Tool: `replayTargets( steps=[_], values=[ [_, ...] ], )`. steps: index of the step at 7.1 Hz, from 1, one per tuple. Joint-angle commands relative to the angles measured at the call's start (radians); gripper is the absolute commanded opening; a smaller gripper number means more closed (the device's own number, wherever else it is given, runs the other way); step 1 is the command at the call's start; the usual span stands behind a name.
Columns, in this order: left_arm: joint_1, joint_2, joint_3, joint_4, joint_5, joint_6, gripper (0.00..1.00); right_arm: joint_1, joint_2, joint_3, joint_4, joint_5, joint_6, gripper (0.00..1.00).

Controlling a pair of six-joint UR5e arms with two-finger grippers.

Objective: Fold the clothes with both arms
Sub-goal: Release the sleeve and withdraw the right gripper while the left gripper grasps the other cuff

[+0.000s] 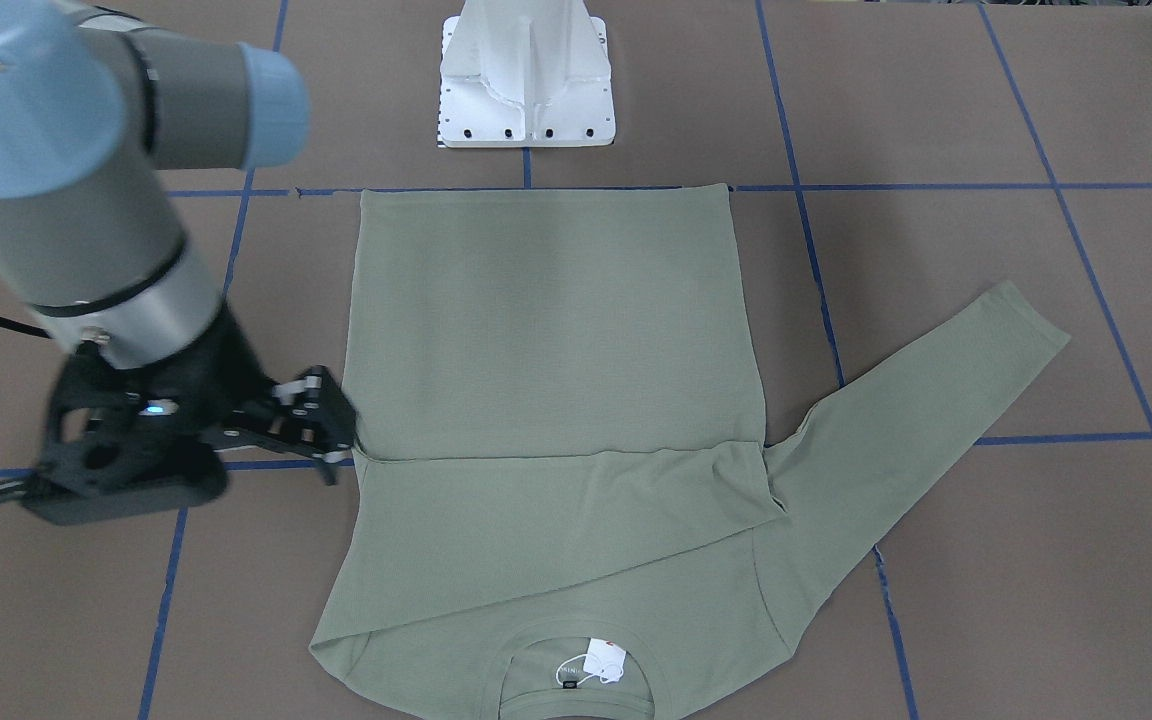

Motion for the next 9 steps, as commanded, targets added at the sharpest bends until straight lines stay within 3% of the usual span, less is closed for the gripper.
replayTargets(
  steps=[1, 3, 4, 6, 9],
  values=[
    [0.149, 0.107, 0.008, -0.078, 0.103, -0.069, 1.0, 0.113, -0.357, 0.245, -0.008, 0.068, -0.198, 1.0],
    [0.323, 0.144, 0.103, -0.243, 0.217, -0.195, 1.0, 0.277, -0.527, 0.318, -0.009, 0.231, -0.315, 1.0],
    [0.362, 0.142, 0.152, -0.302, 0.233, -0.194, 1.0, 0.29, -0.574, 0.345, 0.0, 0.232, -0.317, 1.0],
    [0.464, 0.146, 0.159, -0.307, 0.288, -0.19, 1.0, 0.29, -0.605, 0.36, 0.001, 0.224, -0.309, 1.0],
    [0.488, 0.211, 0.159, -0.357, 0.293, -0.173, 1.0, 0.29, -0.607, 0.36, 0.001, 0.223, -0.308, 1.0]
  ],
)
